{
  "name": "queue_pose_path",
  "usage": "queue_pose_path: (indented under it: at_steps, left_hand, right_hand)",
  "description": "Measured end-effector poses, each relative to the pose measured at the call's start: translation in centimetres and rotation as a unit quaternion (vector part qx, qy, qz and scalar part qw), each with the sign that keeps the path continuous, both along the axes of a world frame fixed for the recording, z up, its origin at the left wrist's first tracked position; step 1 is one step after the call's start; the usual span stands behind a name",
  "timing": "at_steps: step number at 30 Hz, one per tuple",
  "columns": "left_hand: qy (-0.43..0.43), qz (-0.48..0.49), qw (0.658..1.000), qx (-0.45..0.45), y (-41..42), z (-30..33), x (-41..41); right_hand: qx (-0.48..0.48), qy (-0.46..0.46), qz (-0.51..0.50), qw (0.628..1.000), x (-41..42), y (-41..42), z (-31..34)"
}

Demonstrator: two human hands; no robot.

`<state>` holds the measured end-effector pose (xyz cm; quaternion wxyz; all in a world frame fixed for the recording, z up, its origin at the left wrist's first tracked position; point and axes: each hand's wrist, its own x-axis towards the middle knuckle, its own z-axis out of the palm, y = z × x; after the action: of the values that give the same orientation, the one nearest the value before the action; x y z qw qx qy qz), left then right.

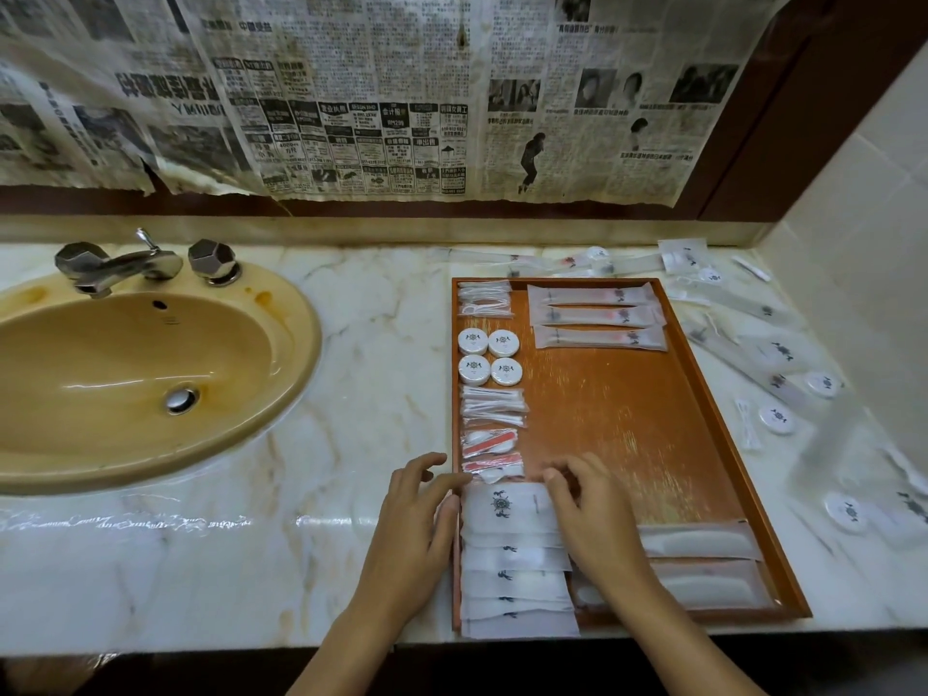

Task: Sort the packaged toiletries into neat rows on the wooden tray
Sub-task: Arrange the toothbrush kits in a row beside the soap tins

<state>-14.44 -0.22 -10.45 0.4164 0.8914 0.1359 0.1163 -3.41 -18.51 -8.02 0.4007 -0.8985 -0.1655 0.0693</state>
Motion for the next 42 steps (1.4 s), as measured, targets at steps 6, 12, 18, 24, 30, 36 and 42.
queue_pose_path:
  at_steps: [6, 12, 18, 24, 30, 36, 42]
  left_hand:
    - [-0.019, 0.013, 0.999, 0.022, -1.9, -0.7, -0.5]
    - [-0.015, 0.027, 0.999, 0.040, -2.4, -1.2, -0.8]
    - [-0.063, 0.043, 0.991, -0.114, -2.9, -0.3, -1.0]
    - [-0.100, 0.023, 0.942, -0.319, -4.3, 1.0, 0.0]
    - [-0.027, 0.006, 0.954, -0.299, -5.8, -0.6, -0.4]
    - [-0.011, -0.009, 0.959, -0.282, -5.5, -0.9, -0.7]
    - [-0.054, 0.006, 0.982, -0.182, -3.3, 0.2, -0.2]
  right_hand:
    - [-0.005, -0.007, 0.073, 0.997, -1.7, -1.4, -1.6]
    - [-0.035, -0.006, 0.093, 0.995, -2.4, -1.9, -2.1]
    - [0.131, 0.135, -0.004, 0.982, -3.1, -2.1, -0.4]
    - [0.234, 0.228, -0.025, 0.945, -3.4, -1.5, -0.8]
    - [0.231, 0.245, -0.019, 0.942, -4.4, -0.6, -1.4]
    - [0.211, 0.227, -0.013, 0.951, -5.0, -0.7, -0.9]
    - [0.046, 0.098, 0.053, 0.993, -2.9, -1.5, 0.1]
